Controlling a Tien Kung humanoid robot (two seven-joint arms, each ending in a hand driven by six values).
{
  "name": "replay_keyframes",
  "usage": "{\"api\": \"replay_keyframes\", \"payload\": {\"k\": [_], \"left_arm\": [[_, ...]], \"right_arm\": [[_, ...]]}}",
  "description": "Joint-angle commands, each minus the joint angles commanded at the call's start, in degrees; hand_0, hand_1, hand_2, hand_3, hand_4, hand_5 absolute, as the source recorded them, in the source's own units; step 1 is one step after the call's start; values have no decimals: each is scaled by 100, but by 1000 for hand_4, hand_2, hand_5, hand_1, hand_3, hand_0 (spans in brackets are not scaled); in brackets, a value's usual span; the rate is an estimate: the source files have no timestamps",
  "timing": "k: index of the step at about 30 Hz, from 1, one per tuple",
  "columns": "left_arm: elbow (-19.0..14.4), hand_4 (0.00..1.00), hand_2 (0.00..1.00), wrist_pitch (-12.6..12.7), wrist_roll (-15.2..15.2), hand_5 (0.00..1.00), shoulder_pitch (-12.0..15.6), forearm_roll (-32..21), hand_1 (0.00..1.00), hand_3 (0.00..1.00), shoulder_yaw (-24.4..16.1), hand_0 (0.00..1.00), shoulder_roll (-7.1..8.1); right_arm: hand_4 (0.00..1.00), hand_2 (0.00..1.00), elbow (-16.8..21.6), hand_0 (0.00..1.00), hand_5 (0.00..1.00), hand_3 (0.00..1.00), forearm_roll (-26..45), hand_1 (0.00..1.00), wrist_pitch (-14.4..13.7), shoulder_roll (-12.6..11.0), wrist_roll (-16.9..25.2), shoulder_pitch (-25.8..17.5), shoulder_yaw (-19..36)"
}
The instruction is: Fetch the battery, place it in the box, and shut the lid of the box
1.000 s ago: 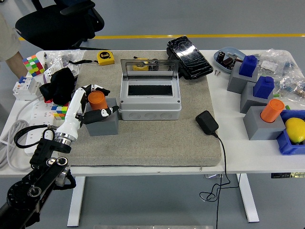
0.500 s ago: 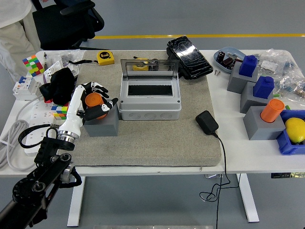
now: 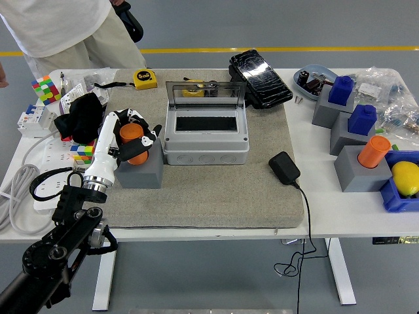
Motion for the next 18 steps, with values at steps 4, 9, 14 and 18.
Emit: {"api": "replay_keyframes", "payload": {"k": [4,9,14,18], "left_arm": [[-68,686,187,-25,4,2,-5,21,108,225,9,149,5],[-361,675,185,-70,103,2,-64,139,102,221,98,140,100],[-774,675,185,-3,493,2,-333,484,102,221,437,140,307],[-938,650,178,35,925,2,-771,957,94,221,918,129,465]], "right_arm": [[947,661,2,580,494,555,2,630,-21,3,41,-2,6],[947,661,1,580,494,555,10,628,-30,-1,64,-8,2],[947,661,-3,580,494,555,21,628,-34,-10,73,-9,-18],[947,658,3,576,494,554,18,627,-38,-24,80,12,-33]]}}
